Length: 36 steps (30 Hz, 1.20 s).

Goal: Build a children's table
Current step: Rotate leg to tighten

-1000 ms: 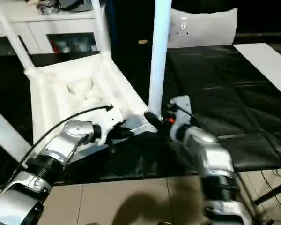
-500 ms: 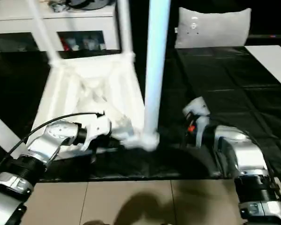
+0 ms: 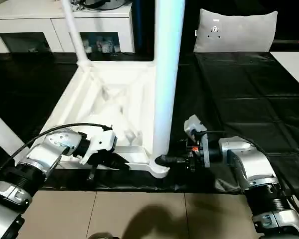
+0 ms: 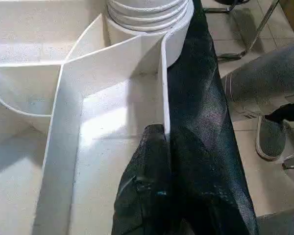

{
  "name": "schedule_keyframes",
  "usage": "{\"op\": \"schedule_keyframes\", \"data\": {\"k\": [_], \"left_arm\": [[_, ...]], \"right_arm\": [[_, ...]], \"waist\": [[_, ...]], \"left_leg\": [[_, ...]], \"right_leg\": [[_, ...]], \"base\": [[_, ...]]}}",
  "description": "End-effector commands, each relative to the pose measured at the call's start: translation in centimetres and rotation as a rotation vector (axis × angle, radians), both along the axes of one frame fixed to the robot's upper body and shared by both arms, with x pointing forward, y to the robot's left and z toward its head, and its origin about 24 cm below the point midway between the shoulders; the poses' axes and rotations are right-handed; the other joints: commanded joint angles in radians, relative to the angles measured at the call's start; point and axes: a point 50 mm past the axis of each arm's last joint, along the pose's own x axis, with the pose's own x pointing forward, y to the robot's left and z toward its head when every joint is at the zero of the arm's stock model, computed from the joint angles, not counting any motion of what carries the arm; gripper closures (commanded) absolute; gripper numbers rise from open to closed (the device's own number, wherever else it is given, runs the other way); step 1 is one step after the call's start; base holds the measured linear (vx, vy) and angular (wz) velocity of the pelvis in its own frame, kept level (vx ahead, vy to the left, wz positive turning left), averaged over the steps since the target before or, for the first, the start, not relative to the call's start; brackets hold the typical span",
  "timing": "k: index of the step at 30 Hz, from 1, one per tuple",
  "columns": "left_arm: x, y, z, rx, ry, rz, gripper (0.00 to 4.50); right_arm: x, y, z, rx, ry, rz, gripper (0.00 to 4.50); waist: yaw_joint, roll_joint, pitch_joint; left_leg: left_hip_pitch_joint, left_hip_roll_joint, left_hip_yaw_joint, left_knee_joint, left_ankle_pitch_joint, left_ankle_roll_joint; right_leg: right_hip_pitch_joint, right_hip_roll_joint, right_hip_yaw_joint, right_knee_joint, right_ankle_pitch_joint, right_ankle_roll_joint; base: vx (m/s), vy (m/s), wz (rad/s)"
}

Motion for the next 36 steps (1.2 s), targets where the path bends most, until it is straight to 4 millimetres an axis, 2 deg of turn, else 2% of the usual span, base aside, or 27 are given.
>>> {"op": "schedule_keyframes", "data": {"k": [1,2,6,7,8,9,11,12,13,14,15,16,17,18,20,21,24,26,27,30,31,32,33,34,35,36], "left_arm": [[-0.3,-0.7,-0.2,0.042,0.0,-0.071,4.5],[-0.3,-0.6,-0.2,0.044,-0.001,-0.067,4.5],[-0.2,-0.6,-0.3,0.019,0.011,-0.019,4.5],[-0.1,-0.6,-0.3,0.011,0.009,0.006,4.5],[-0.1,-0.7,-0.3,0.006,0.008,0.022,4.5],[0.0,-0.8,-0.3,-0.003,0.007,0.055,4.5],[0.1,-0.9,-0.5,-0.01,0.009,0.122,4.5],[0.2,-1.1,-0.5,-0.019,0.008,0.151,4.5],[0.3,-1.3,-0.5,-0.036,0.009,0.179,4.5],[0.5,-1.7,-0.4,-0.055,0.004,0.226,4.5],[0.9,-2.4,-0.2,-0.086,-0.001,0.31,4.5],[0.9,-2.4,-0.2,-0.088,-0.001,0.317,4.5],[1.3,-3.0,0.0,-0.11,0.0,0.392,4.5],[1.4,-3.2,0.0,-0.118,-0.002,0.414,4.5],[2.1,-3.8,0.3,-0.136,-0.024,0.523,4.5],[2.3,-4.0,0.3,-0.138,-0.028,0.542,4.5],[3.1,-4.4,0.7,-0.153,-0.055,0.659,4.5],[3.2,-4.6,0.8,-0.157,-0.059,0.671,4.5],[3.1,-4.7,0.8,-0.149,-0.072,0.662,4.5],[2.8,-4.6,0.7,-0.125,-0.094,0.632,4.5],[2.8,-4.6,0.6,-0.122,-0.096,0.629,4.5],[2.5,-4.3,0.4,-0.109,-0.109,0.603,4.5],[2.4,-4.2,0.4,-0.104,-0.113,0.595,4.5],[2.4,-4.0,0.3,-0.099,-0.111,0.588,4.5],[2.2,-3.9,0.2,-0.096,-0.106,0.575,4.5],[2.1,-3.8,0.2,-0.096,-0.103,0.558,4.5]], "right_arm": [[0.1,0.2,0.4,0.007,0.003,0.035,2.08],[0.0,0.2,0.4,0.015,0.006,0.039,2.23],[-0.5,0.5,0.4,0.06,0.026,0.044,2.35],[-0.7,0.7,0.4,0.075,0.029,0.04,2.36],[-0.8,0.9,0.4,0.085,0.03,0.033,2.36],[-1.0,1.2,0.3,0.108,0.03,0.012,2.36],[-0.9,1.9,-0.2,0.095,0.015,-0.062,2.38],[-0.7,2.2,-0.4,0.081,-0.002,-0.102,2.38],[-0.4,2.5,-0.6,0.065,-0.01,-0.158,2.38],[0.2,3.0,-1.0,0.041,-0.016,-0.246,2.39],[1.2,3.8,-1.7,-0.003,-0.013,-0.404,2.39],[1.2,3.9,-1.7,-0.005,-0.012,-0.413,2.39],[2.1,4.4,-2.2,-0.037,-0.002,-0.546,2.39],[2.3,4.5,-2.3,-0.046,0.001,-0.592,2.4],[3.5,5.3,-2.3,-0.03,0.01,-0.755,2.41],[3.6,5.5,-2.3,-0.025,0.013,-0.779,2.42],[4.2,6.3,-2.2,-0.024,-0.023,-0.841,2.42],[4.2,6.6,-2.1,-0.009,-0.054,-0.828,2.42],[4.1,6.7,-2.1,0.009,-0.054,-0.825,1.87],[3.8,6.4,-2.0,0.011,-0.065,-0.812,1.55],[3.8,6.3,-2.1,0.01,-0.069,-0.812,1.55],[3.6,5.6,-2.0,0.023,-0.07,-0.803,1.31],[3.5,5.4,-2.0,0.028,-0.071,-0.798,1.27],[3.4,4.8,-1.9,0.026,-0.076,-0.784,1.27],[3.2,4.1,-1.9,0.021,-0.08,-0.769,1.09],[3.1,3.6,-1.8,0.015,-0.08,-0.759,0.96]], "waist": [[-0.005,-0.018,-0.07],[-0.004,-0.017,-0.071],[-0.004,-0.018,-0.071],[-0.003,-0.023,-0.07],[0.0,-0.021,-0.07],[-0.002,-0.025,-0.071],[0.001,-0.022,-0.068],[-0.004,-0.022,-0.064],[-0.007,-0.024,-0.061],[-0.015,-0.02,-0.056],[-0.028,-0.022,-0.054],[-0.034,-0.022,-0.053],[-0.043,-0.019,-0.052],[-0.072,-0.018,-0.052],[-0.087,-0.014,-0.051],[-0.106,-0.014,-0.053],[-0.118,-0.013,-0.055],[-0.116,-0.012,-0.058],[-0.115,-0.012,-0.059],[-0.113,-0.013,-0.062],[-0.11,-0.004,-0.062],[-0.108,-0.007,-0.065],[-0.107,-0.008,-0.065],[-0.104,-0.005,-0.067],[-0.103,-0.007,-0.068],[-0.1,-0.004,-0.069]], "left_leg": [[-0.002,0.057,-0.011,-0.063,-0.121,0.08],[-0.002,0.057,-0.012,-0.063,-0.116,0.081],[-0.003,0.057,-0.011,-0.062,-0.114,0.083],[-0.002,0.057,-0.01,-0.062,-0.11,0.084],[-0.001,0.058,-0.01,-0.062,-0.108,0.085],[-0.001,0.058,-0.01,-0.062,-0.104,0.085],[-0.002,0.061,-0.012,-0.066,-0.109,0.075],[-0.004,0.058,-0.012,-0.068,-0.123,0.072],[0.002,0.051,-0.009,-0.068,-0.157,0.058],[0.003,0.046,-0.011,-0.07,-0.177,0.044],[0.003,0.045,-0.012,-0.072,-0.187,0.023],[0.002,0.042,-0.015,-0.073,-0.193,0.013],[-0.002,0.039,-0.019,-0.074,-0.206,0.002],[0.004,0.034,-0.022,-0.072,-0.251,-0.007],[0.004,0.031,-0.022,-0.07,-0.271,0.003],[0.006,0.027,-0.023,-0.065,-0.285,0.01],[0.006,0.031,-0.023,-0.07,-0.281,0.032],[0.003,0.035,-0.021,-0.073,-0.269,0.047],[-0.002,0.038,-0.022,-0.075,-0.251,0.052],[-0.006,0.042,-0.022,-0.077,-0.229,0.063],[0.001,0.044,-0.018,-0.074,-0.226,0.063],[-0.003,0.042,-0.019,-0.074,-0.207,0.067],[-0.005,0.044,-0.019,-0.074,-0.198,0.072],[-0.005,0.044,-0.017,-0.072,-0.189,0.079],[-0.008,0.042,-0.016,-0.071,-0.17,0.084],[-0.009,0.042,-0.016,-0.07,-0.16,0.087]], "right_leg": [[0.06,-0.071,0.057,-0.063,-0.308,-0.162],[0.061,-0.072,0.057,-0.062,-0.298,-0.166],[0.061,-0.072,0.058,-0.061,-0.284,-0.172],[0.062,-0.072,0.058,-0.06,-0.291,-0.17],[0.06,-0.073,0.059,-0.062,-0.3,-0.164],[0.061,-0.072,0.059,-0.06,-0.298,-0.164],[0.059,-0.074,0.059,-0.062,-0.315,-0.157],[0.059,-0.072,0.057,-0.066,-0.342,-0.15],[0.055,-0.073,0.053,-0.081,-0.431,-0.122],[0.055,-0.074,0.05,-0.09,-0.503,-0.098],[0.053,-0.072,0.048,-0.095,-0.541,-0.077],[0.053,-0.072,0.043,-0.097,-0.56,-0.068],[0.057,-0.071,0.038,-0.099,-0.58,-0.054],[0.053,-0.068,0.028,-0.113,-0.621,-0.027],[0.052,-0.066,0.025,-0.121,-0.628,-0.018],[0.05,-0.066,0.017,-0.128,-0.628,-0.019],[0.05,-0.061,0.023,-0.125,-0.566,-0.036],[0.052,-0.064,0.031,-0.116,-0.51,-0.059],[0.056,-0.064,0.036,-0.108,-0.471,-0.074],[0.06,-0.065,0.043,-0.097,-0.404,-0.102],[0.055,-0.065,0.046,-0.099,-0.389,-0.114],[0.061,-0.066,0.047,-0.092,-0.357,-0.126],[0.063,-0.066,0.048,-0.089,-0.342,-0.132],[0.063,-0.066,0.049,-0.087,-0.333,-0.138],[0.066,-0.066,0.048,-0.086,-0.324,-0.141],[0.067,-0.066,0.048,-0.085,-0.316,-0.143]], "base": [[0.0,0.0,0.0],[0.0,0.0,0.0],[0.0,0.0,0.0],[0.0,0.0,0.0],[0.0,0.0,0.0],[0.0,0.0,0.0],[0.0,0.0,0.0],[0.0,0.0,0.0],[0.0,0.0,0.0],[0.0,0.0,0.0],[0.0,0.0,0.0],[0.0,0.0,0.0],[0.0,0.0,0.0],[0.0,0.0,0.0],[0.0,0.0,0.0],[0.0,0.0,0.0],[0.0,0.0,0.0],[0.0,0.0,0.0],[0.0,0.0,0.0],[0.0,0.0,0.0],[0.0,0.0,0.0],[0.0,0.0,0.0],[0.0,0.0,0.0],[0.0,0.0,0.0],[0.0,0.0,0.0],[0.0,0.0,0.0]]}}
